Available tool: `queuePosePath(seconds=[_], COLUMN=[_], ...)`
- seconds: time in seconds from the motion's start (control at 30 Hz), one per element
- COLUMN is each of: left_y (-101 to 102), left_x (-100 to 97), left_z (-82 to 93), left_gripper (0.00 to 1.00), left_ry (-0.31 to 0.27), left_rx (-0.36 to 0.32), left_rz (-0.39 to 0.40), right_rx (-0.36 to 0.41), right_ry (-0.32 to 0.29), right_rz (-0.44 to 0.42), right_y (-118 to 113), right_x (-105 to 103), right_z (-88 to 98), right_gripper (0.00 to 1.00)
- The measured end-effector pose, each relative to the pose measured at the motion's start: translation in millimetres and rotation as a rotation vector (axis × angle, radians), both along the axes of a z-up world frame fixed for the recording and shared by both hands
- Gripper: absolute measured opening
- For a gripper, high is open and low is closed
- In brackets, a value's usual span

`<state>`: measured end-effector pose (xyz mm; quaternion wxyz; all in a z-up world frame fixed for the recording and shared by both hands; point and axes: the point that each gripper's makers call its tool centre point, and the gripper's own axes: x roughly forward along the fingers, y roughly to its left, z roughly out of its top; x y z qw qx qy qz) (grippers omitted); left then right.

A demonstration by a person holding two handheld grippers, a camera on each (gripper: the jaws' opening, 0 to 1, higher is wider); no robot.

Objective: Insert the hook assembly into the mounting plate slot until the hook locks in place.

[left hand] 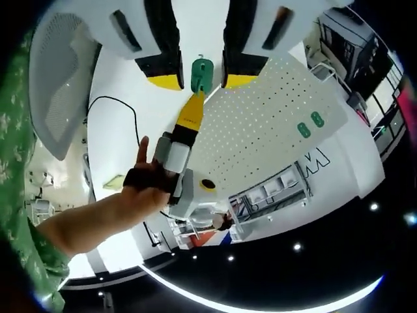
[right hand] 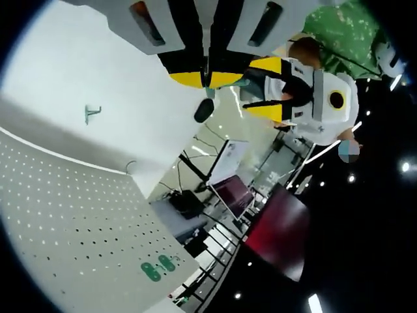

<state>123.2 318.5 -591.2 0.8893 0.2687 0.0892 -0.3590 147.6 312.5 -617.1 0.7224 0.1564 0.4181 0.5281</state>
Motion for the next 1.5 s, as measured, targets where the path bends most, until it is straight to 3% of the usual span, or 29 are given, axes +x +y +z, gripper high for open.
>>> queuePosePath(seconds=[0.17,0.37,0.43,0.87,1.07,1.5], left_y=[-1,-1,1,-1,4,3], left_x=[5.4,11.5,14.0,18.2,24.6,25.6], left_z=[-13.6,-23.1,-22.9,-28.2,-32.3,-32.0], left_gripper=[0.23,0.18,0.18,0.11,0.09,0.06], left_ry=[-0.001,0.013,0.011,0.033,0.012,0.006], left_rx=[0.085,0.122,0.126,0.128,0.176,0.175], left_rz=[0.019,0.043,0.062,0.072,0.102,0.114], right_rx=[-0.025,-0.055,-0.113,-0.12,-0.124,-0.124], right_ry=[-0.047,-0.1,-0.172,-0.211,-0.22,-0.23], right_rz=[-0.006,-0.016,-0.005,-0.034,-0.033,-0.041], right_y=[1,2,-2,2,3,6], right_x=[3,7,9,11,11,11], right_z=[-0.7,-1.9,-6.6,-4.1,-3.9,-3.4], right_gripper=[0.0,0.0,0.0,0.0,0.0,0.0])
